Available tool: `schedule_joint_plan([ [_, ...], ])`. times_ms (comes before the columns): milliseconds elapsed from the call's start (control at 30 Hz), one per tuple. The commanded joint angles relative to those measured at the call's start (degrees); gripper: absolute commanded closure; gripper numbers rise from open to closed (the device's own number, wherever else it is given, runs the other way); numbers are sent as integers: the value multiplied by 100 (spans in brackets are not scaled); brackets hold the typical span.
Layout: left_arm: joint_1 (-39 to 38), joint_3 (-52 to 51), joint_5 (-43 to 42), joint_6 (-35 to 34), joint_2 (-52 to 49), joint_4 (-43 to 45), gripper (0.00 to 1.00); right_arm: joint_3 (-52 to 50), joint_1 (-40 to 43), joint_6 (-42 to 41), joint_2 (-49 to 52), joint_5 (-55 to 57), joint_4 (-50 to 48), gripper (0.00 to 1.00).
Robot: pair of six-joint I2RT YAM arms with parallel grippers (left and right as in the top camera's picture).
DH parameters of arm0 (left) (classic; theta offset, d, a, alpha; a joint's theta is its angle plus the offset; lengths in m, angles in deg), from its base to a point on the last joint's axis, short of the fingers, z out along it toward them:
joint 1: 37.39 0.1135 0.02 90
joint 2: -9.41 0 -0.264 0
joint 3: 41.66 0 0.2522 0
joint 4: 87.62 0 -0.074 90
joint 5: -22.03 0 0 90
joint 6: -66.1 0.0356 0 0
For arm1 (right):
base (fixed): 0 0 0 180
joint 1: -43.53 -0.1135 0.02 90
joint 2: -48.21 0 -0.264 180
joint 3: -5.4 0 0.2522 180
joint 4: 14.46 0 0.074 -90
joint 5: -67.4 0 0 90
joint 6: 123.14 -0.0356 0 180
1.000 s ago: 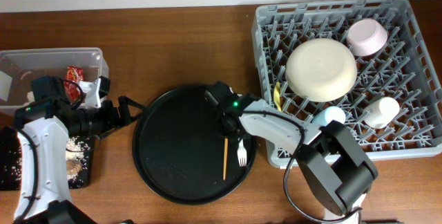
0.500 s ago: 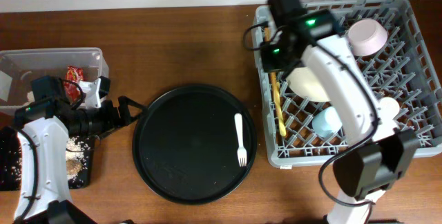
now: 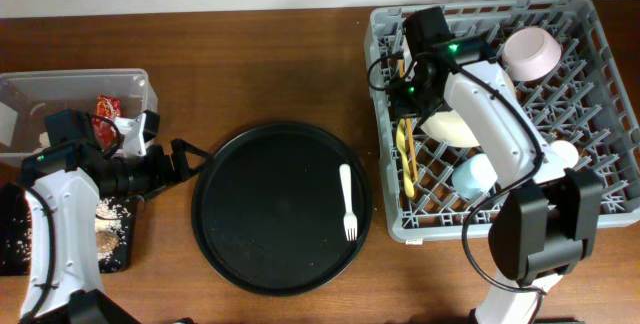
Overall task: Sort waste into correct bins and load items into the dishwasher rack
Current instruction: 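Release the wooden stick in the rack and lift the right gripper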
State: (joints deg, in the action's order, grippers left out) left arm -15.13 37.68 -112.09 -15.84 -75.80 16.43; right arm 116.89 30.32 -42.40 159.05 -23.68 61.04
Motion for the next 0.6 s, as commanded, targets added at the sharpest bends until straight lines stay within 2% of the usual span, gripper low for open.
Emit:
schedule_joint_plan([
  [0, 31, 68, -35, 15, -17, -4, 1, -205, -26, 44, 26, 26, -151, 96],
  [167, 31, 68, -35, 15, -17, -4, 1, -339, -28, 44, 26, 7, -369, 96],
  [200, 31, 68, -35, 15, -17, -4, 1, -339, -28, 44, 26, 2, -369, 92],
  [233, 31, 68, -35, 15, -17, -4, 1, -339, -26, 44, 26, 4, -367, 82],
  [267, 31, 68, -35, 15, -17, -4, 0, -339, -26, 44, 26, 4, -363, 64],
  [300, 31, 68, -35, 15, -17, -4, 1, -339, -26, 44, 26, 7, -365, 57],
  [467, 31, 68, -35, 15, -17, -4, 0, -155, -26, 42, -61, 7, -280, 55],
  [567, 31, 68, -35, 15, -17, -4, 0, 278, -28, -61, -321, -50, 216, 59],
])
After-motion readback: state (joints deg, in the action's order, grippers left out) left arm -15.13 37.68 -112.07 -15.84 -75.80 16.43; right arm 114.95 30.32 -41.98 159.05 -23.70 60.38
